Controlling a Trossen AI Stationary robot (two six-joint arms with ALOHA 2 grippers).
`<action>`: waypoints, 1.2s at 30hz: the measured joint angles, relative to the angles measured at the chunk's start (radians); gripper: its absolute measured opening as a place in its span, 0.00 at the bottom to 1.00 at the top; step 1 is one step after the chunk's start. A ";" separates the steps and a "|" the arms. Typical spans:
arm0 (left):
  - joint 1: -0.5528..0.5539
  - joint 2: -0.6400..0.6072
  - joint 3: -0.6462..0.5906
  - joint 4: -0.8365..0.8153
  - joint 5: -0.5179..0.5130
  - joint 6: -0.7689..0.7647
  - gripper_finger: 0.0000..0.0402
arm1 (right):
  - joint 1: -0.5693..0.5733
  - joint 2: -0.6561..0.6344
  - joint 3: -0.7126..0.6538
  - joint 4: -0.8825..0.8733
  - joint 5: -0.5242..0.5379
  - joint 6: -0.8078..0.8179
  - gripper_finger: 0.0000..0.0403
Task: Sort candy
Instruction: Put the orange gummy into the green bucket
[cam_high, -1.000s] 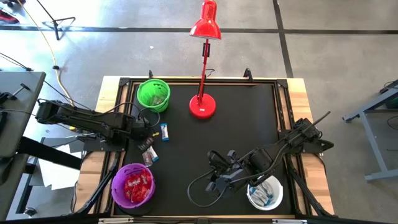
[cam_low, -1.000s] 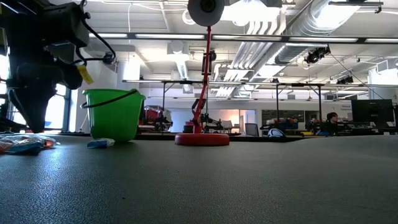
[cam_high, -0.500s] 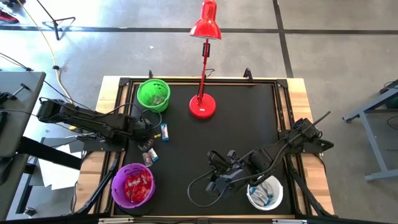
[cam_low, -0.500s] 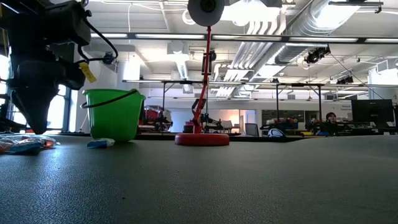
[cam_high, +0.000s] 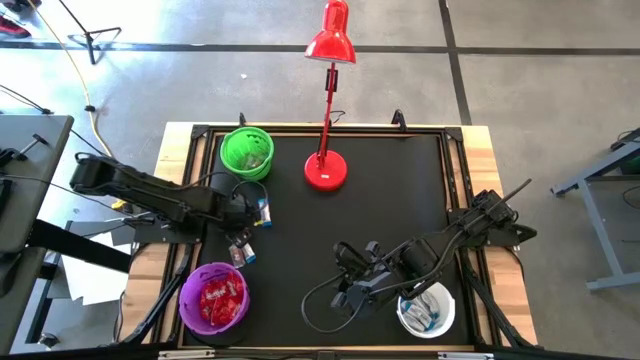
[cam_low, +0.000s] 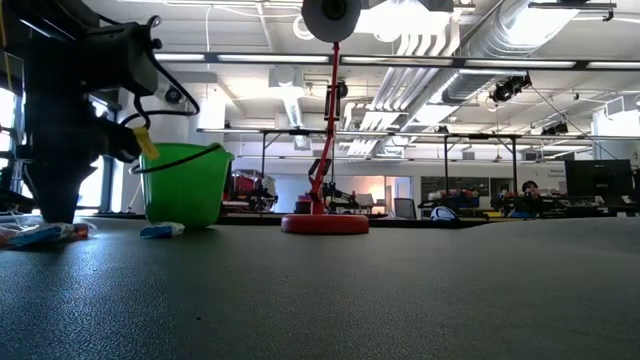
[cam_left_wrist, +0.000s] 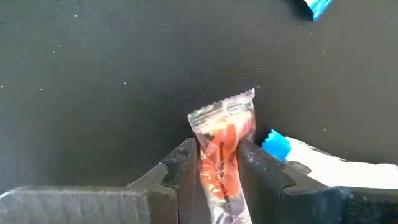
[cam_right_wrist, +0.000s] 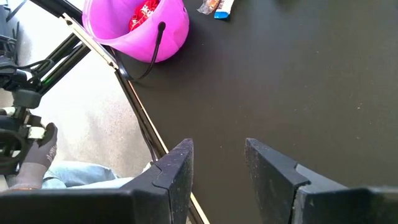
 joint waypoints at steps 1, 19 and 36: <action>0.000 0.009 0.001 0.003 -0.003 0.002 0.26 | 0.000 0.000 0.000 0.000 0.000 0.000 0.35; 0.000 0.017 0.014 0.004 -0.032 0.024 0.02 | 0.000 0.000 0.000 0.000 0.000 0.000 0.35; 0.001 0.016 0.304 -0.413 -0.183 0.179 0.05 | 0.000 0.000 0.000 0.000 0.000 0.000 0.35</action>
